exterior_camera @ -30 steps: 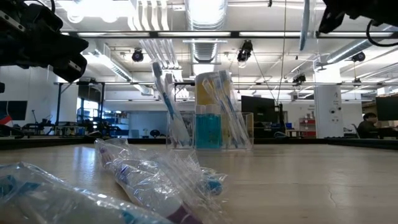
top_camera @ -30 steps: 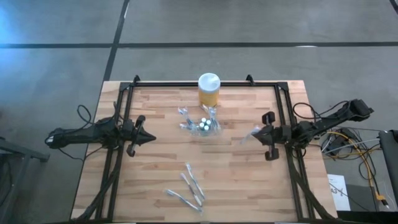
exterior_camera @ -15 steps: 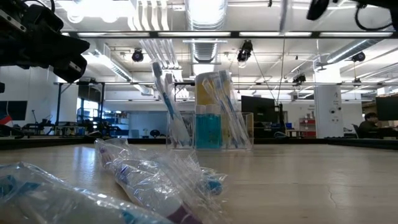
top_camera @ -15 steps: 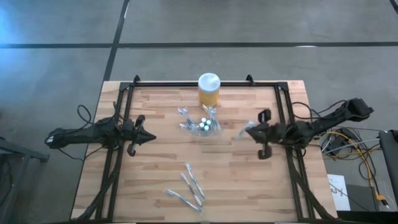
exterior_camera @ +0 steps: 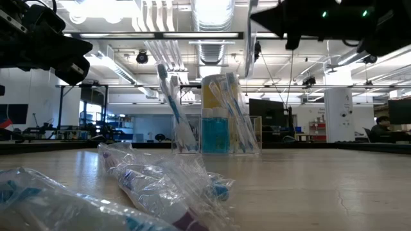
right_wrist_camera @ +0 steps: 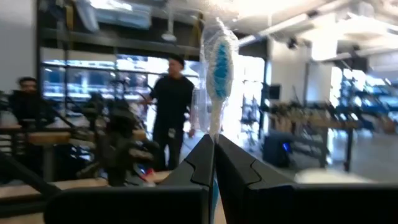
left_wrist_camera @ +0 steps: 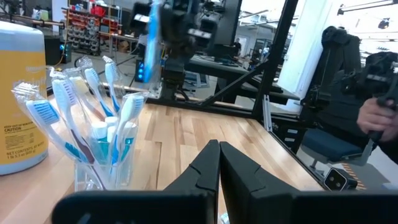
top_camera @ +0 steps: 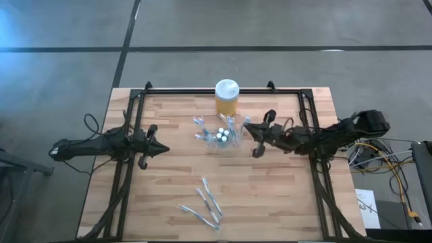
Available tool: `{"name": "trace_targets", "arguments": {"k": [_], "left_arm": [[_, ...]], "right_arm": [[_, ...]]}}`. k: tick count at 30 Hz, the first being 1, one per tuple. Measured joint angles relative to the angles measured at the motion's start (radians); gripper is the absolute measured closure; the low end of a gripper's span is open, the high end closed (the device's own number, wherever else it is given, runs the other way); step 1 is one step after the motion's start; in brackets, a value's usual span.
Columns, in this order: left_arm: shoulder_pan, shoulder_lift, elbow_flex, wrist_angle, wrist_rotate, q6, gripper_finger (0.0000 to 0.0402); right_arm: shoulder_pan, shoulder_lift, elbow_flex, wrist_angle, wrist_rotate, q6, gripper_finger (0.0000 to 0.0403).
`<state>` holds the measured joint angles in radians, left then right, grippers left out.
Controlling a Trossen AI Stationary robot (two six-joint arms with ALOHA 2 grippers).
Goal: Pick & Place toothbrushing station
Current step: Put the blue toothbrush into the transparent organizer
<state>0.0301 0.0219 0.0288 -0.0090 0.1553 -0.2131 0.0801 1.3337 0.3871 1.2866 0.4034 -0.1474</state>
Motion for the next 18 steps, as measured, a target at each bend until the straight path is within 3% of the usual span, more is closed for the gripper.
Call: {"name": "trace_targets", "arguments": {"k": [8, 14, 18], "left_arm": [[0.0, 0.0, 0.0, -0.001, 0.0, 0.0, 0.0388], [0.0, 0.0, 0.0, -0.001, 0.0, 0.001, 0.0388], [0.0, 0.0, 0.0, -0.002, 0.0, 0.0, 0.0388]], "right_arm": [[-0.038, 0.141, -0.054, 0.207, 0.05, -0.003, 0.0395], [-0.038, 0.225, -0.052, 0.209, 0.076, -0.013, 0.0395], [-0.037, 0.293, -0.035, 0.21, 0.148, -0.027, 0.0395]]}}
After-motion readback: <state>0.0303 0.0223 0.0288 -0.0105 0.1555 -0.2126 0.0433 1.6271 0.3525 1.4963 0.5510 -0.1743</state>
